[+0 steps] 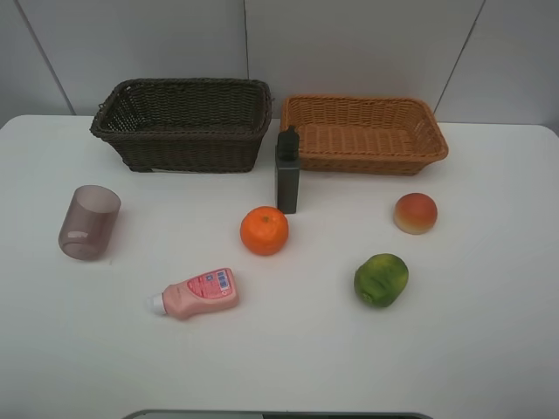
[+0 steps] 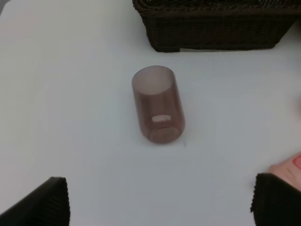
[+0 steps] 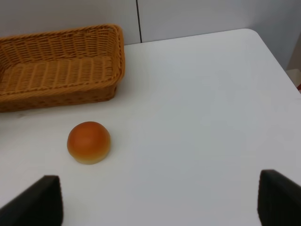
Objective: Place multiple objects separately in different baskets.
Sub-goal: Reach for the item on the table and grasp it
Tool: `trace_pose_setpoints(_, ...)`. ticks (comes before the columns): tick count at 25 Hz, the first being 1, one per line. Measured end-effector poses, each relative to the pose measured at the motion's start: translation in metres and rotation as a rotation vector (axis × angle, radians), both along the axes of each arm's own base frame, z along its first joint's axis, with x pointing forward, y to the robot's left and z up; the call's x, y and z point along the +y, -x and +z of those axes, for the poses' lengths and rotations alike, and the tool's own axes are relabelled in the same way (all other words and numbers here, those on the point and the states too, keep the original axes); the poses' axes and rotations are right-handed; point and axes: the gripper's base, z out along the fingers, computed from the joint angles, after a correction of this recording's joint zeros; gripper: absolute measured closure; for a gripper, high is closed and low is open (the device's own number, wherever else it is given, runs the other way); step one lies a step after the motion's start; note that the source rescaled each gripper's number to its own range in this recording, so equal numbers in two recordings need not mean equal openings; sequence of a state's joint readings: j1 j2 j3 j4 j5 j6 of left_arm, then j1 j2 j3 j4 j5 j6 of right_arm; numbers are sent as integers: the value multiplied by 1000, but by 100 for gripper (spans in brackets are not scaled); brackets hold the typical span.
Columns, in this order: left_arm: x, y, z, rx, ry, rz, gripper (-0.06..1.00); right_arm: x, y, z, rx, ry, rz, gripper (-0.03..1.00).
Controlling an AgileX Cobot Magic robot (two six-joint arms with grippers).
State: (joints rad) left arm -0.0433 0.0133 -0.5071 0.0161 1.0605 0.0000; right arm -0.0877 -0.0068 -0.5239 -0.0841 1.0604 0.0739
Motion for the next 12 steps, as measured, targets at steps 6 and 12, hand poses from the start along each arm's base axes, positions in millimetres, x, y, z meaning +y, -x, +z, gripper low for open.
trace_pose_setpoints(6, 3, -46, 28, 159, -35, 52, -1, 0, 0, 0, 0, 0, 0, 11)
trace_pose_setpoints(12, 1, -96, 32, 315, -22, 77, -1, 0, 0, 0, 0, 0, 0, 11)
